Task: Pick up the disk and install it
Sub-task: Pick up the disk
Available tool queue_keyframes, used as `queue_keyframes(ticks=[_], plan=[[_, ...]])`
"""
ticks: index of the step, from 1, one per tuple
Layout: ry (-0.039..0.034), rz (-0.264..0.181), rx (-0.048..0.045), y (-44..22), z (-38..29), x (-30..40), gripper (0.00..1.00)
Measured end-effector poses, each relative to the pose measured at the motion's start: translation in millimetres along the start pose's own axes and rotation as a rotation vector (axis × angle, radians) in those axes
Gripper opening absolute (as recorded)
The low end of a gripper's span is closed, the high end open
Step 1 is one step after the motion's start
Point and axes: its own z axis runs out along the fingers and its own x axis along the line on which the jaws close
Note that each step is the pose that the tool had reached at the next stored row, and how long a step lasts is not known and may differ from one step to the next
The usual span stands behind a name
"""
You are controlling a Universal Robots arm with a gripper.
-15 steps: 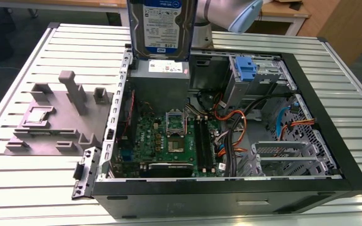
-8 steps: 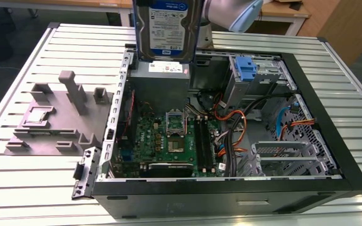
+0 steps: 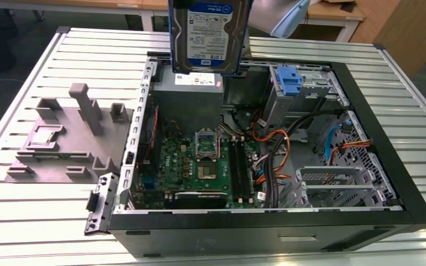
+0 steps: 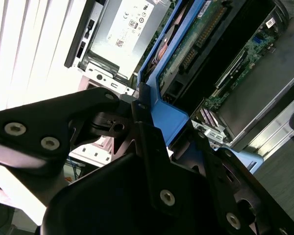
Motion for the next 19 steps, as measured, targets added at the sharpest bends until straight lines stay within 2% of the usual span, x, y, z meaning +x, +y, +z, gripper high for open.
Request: queue_keyframes(ticks=[11, 14, 16, 19], plan=[[0.0000, 0.000, 0.0000, -0.4, 0.0, 0.0, 0.37], [0.0000, 0.000, 0.0000, -4.0, 0.3, 0.2, 0.37], [0.0001, 0.000, -0.0001, -4.9, 0.9, 2.3, 0.37], [0.0000, 0.000, 0.0001, -6.0, 2.4, 9.1, 0.37]])
